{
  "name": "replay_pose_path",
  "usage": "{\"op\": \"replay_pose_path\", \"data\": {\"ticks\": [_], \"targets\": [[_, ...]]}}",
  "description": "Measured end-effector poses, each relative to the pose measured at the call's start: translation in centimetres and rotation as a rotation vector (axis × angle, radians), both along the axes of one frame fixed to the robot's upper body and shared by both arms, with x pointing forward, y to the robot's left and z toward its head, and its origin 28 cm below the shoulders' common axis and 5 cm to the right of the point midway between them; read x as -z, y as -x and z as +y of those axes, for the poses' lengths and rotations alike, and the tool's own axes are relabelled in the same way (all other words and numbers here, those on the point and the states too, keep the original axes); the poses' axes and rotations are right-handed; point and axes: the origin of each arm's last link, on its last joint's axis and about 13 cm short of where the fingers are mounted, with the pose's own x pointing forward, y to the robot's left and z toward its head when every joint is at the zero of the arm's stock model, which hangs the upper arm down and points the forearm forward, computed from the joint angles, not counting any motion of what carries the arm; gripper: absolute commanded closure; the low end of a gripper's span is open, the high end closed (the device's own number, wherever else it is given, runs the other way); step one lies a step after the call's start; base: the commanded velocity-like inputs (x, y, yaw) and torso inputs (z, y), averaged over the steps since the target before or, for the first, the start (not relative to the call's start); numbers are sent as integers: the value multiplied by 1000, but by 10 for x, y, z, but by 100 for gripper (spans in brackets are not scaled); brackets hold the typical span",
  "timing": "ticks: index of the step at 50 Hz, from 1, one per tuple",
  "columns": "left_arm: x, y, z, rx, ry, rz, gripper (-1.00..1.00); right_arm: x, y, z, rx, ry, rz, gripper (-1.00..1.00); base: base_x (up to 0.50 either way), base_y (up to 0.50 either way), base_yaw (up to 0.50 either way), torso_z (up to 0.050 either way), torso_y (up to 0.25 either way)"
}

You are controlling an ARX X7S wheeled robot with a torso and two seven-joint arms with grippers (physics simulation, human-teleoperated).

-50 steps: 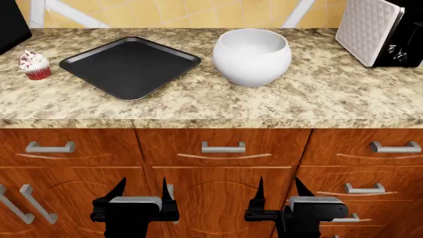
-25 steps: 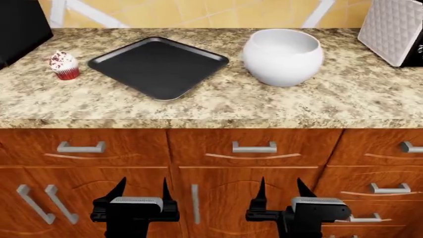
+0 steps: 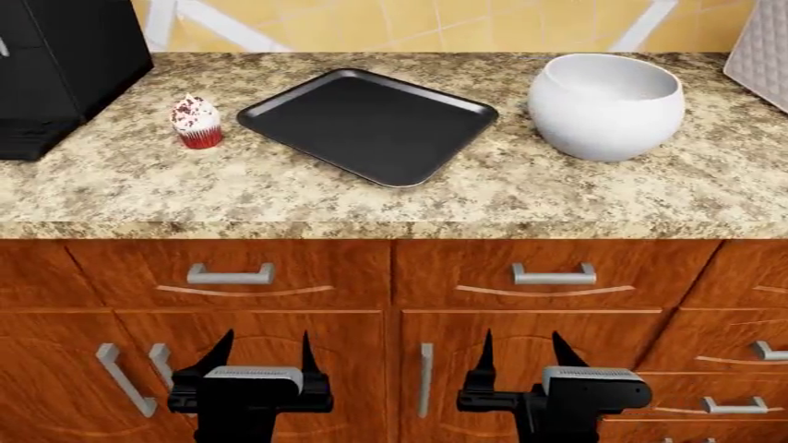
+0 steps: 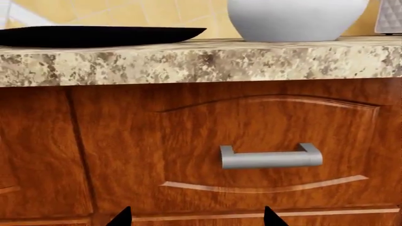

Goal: Pick up the bowl with cake and place it on the tray. Pick up the cupcake and place it on the tray.

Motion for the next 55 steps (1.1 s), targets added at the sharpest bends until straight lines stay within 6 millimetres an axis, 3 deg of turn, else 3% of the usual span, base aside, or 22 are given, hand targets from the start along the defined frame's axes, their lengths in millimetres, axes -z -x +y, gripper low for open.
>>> {"op": "replay_pose_path", "data": {"ticks": [6, 47, 51, 55], "targets": [[0, 0, 0, 1, 0, -2, -100, 0, 0, 0, 1, 0, -1, -100, 0, 0, 0, 6, 1], [-1, 0, -1, 0, 8, 8, -100, -1, 0, 0, -1, -1, 3, -100, 0, 0, 0, 48, 1], [-15, -3, 1, -11, 50, -1, -100, -13, 2, 0, 12, -20, -26, -100, 0, 0, 0, 0, 0], [-50, -13, 7, -20, 104, -48, -100, -46, 0, -2, 21, -14, -65, -100, 0, 0, 0, 0, 0]]}}
